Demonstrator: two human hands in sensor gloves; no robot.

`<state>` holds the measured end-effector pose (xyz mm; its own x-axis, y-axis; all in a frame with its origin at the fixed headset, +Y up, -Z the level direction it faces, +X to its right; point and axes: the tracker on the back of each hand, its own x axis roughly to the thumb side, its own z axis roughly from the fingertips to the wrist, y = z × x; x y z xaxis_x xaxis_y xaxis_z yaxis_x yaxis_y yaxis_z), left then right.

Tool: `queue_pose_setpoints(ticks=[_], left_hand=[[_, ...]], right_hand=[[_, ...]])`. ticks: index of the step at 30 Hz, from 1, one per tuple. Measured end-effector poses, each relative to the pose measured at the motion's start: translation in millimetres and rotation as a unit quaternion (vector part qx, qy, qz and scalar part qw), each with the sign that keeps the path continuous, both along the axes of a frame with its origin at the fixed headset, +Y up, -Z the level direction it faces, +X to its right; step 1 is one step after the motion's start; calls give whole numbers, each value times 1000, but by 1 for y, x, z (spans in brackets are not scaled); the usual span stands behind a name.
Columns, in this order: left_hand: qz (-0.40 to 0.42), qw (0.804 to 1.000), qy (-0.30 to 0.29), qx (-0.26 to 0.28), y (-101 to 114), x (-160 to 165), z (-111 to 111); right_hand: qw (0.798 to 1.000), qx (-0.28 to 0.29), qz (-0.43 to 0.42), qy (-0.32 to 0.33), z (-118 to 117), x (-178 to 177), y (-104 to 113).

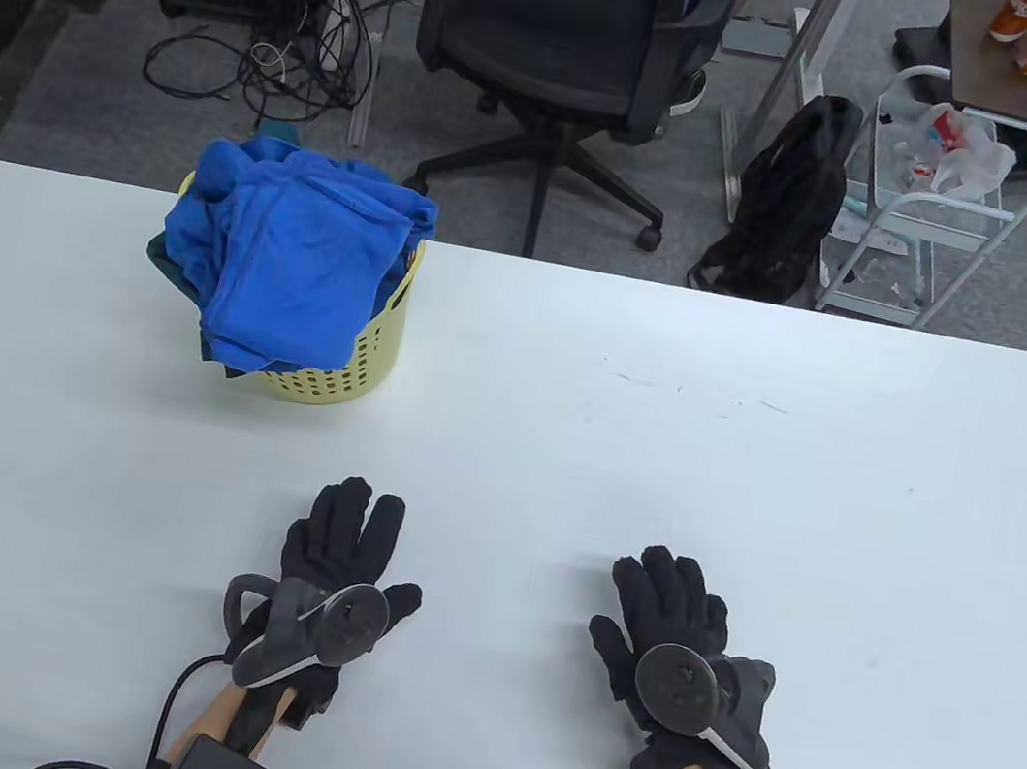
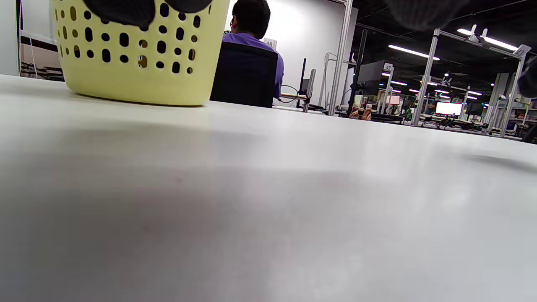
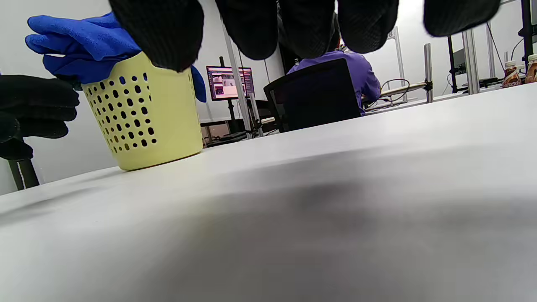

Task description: Fold and stack clothes and towels from laundry basket

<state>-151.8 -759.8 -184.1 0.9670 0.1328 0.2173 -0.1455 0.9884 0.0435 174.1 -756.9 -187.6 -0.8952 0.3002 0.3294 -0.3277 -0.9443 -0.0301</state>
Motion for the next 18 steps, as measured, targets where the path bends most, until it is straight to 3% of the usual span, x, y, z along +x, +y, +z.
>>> queue_pose_setpoints(ticks=[18], left_hand=[[-12, 1000, 3, -21, -5, -5, -1]], right_hand=[[1000, -20, 3, -19, -1, 5, -2]])
